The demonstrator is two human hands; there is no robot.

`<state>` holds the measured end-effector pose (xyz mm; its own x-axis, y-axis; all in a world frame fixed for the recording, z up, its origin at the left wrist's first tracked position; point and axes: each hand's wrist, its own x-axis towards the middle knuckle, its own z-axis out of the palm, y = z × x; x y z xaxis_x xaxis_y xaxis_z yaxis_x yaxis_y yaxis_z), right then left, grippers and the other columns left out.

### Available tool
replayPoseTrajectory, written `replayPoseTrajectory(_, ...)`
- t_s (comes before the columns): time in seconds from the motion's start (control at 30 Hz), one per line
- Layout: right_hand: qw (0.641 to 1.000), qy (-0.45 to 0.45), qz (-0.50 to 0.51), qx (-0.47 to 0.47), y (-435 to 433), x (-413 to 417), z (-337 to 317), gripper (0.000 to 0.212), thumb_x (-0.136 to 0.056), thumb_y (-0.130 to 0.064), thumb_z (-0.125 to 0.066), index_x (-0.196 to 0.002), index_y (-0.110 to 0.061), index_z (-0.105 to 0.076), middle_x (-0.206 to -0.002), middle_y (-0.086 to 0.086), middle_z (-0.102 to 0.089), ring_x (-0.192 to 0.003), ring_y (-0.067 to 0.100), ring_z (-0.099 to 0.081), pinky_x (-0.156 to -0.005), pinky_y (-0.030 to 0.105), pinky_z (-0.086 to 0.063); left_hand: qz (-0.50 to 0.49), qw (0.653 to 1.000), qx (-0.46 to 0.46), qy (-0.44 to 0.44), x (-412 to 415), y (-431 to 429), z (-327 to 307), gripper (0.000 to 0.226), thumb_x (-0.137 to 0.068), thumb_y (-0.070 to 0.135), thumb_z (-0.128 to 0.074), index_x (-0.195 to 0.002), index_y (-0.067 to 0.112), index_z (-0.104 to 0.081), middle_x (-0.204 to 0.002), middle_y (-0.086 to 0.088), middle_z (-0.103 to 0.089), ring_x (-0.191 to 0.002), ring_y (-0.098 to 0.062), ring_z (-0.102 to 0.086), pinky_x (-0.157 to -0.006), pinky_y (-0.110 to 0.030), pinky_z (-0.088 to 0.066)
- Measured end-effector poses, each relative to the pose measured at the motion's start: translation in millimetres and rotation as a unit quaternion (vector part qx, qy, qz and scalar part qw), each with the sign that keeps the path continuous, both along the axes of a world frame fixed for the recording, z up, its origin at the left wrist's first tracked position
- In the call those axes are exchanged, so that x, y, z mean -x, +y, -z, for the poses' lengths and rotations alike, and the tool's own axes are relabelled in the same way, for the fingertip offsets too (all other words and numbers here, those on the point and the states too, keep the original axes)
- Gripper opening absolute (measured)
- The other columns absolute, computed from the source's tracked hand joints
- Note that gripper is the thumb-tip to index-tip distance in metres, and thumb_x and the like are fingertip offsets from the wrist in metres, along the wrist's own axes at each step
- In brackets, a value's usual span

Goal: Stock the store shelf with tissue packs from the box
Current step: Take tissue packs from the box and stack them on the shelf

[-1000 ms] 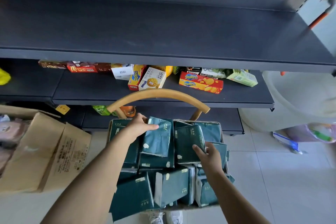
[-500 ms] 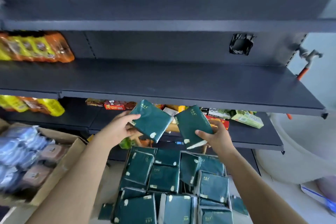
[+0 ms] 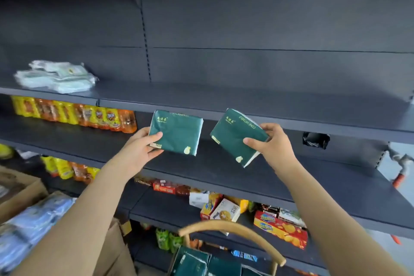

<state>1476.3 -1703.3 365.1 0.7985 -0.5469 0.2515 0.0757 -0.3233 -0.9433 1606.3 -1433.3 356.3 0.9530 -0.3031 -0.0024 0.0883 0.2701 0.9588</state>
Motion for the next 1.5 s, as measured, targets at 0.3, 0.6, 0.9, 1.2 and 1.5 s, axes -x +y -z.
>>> replayPoseTrajectory(0.3, 0.998, -0.01, -0.005, 0.067, 41.4, -95.6, -63.0, 0.045, -0.075, -0.019, -0.079, -0.109, -0.019, -0.049, -0.097, -0.003, -0.057, -0.076, 0.003, -0.053, -0.061, 0.02, -0.042, -0.036, 0.995, 0.02, -0.088, -91.2, 50.9, -58.9, 0.012, -0.089, 0.002, -0.057, -0.097, 0.012, -0.057, -0.102, -0.005, -0.066, -0.093, -0.017, -0.065, -0.075, -0.026, -0.05)
replayPoseTrajectory(0.6, 0.992, -0.02, 0.037, 0.122, 75.3, -252.6, -101.4, 0.036, -0.078, -0.02, -0.076, -0.107, -0.02, -0.056, -0.106, 0.001, -0.063, -0.092, 0.016, -0.06, -0.078, 0.032, -0.05, -0.025, 0.985, -0.052, -0.164, -261.6, 82.7, -100.7, 0.017, -0.086, 0.013, -0.066, -0.098, 0.02, -0.057, -0.101, 0.003, -0.066, -0.094, -0.011, -0.062, -0.082, -0.026, -0.046)
replayPoseTrajectory(0.9, 0.979, 0.022, 0.08, 0.184, 81.6, -400.9, -93.5, 0.047, -0.078, -0.019, -0.075, -0.121, -0.018, -0.057, -0.121, 0.007, -0.057, -0.107, 0.02, -0.056, -0.087, 0.027, -0.044, 0.035, 0.985, -0.064, -0.155, -386.1, 74.0, -77.7, 0.028, -0.088, 0.009, -0.063, -0.114, 0.01, -0.053, -0.107, -0.002, -0.067, -0.1, -0.015, -0.063, -0.096, -0.033, -0.046)
replayPoseTrajectory(1.2, 0.958, 0.073, 0.093, 0.262, 74.4, -517.1, -84.5, 0.054, -0.078, -0.021, -0.075, -0.128, -0.013, -0.054, -0.124, 0.012, -0.054, -0.107, 0.024, -0.056, -0.08, 0.022, -0.04, 0.07, 0.991, -0.025, -0.115, -450.1, 60.9, -49.2, 0.026, -0.089, 0.005, -0.06, -0.114, 0.007, -0.054, -0.109, -0.007, -0.067, -0.101, -0.02, -0.063, -0.094, -0.033, -0.046)
replayPoseTrajectory(1.5, 0.952, 0.066, 0.086, 0.286, 67.9, -595.4, -73.9, 0.049, -0.078, -0.019, -0.076, -0.121, -0.009, -0.054, -0.121, 0.012, -0.055, -0.106, 0.024, -0.054, -0.079, 0.023, -0.039, 0.101, 0.987, -0.043, -0.115, -469.6, 57.8, -33.8, 0.025, -0.084, -0.001, -0.063, -0.106, 0.01, -0.057, -0.103, -0.006, -0.07, -0.097, -0.019, -0.065, -0.09, -0.031, -0.048)
